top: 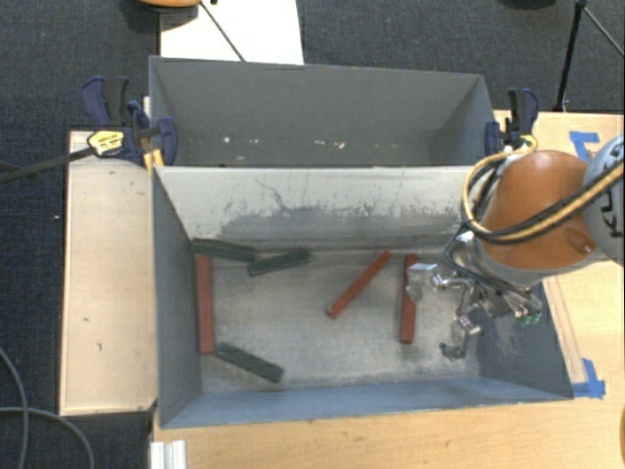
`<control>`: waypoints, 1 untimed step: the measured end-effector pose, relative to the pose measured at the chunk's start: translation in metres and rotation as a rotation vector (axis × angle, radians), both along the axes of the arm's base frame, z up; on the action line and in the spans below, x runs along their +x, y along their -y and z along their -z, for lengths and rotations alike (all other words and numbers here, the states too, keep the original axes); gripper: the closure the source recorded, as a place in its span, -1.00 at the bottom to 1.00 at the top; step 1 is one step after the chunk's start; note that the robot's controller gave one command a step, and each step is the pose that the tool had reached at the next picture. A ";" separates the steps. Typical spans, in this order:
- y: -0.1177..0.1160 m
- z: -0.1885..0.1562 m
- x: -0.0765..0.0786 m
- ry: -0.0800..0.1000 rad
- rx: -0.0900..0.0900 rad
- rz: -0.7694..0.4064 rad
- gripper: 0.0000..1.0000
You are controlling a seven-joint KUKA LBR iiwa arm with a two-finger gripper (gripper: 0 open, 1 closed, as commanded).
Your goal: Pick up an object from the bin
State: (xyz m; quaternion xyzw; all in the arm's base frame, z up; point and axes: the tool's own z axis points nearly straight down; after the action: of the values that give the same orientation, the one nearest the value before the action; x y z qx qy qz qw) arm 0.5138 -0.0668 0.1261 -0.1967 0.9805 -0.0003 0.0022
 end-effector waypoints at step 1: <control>0.000 0.000 0.000 0.000 0.000 -0.002 -1.00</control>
Offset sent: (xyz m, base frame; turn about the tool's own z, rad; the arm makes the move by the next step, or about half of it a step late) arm 0.0577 0.0133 -0.0561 -0.3446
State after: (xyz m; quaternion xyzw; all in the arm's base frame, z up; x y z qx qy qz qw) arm 0.5138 -0.0668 0.1261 -0.1976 0.9803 -0.0003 0.0022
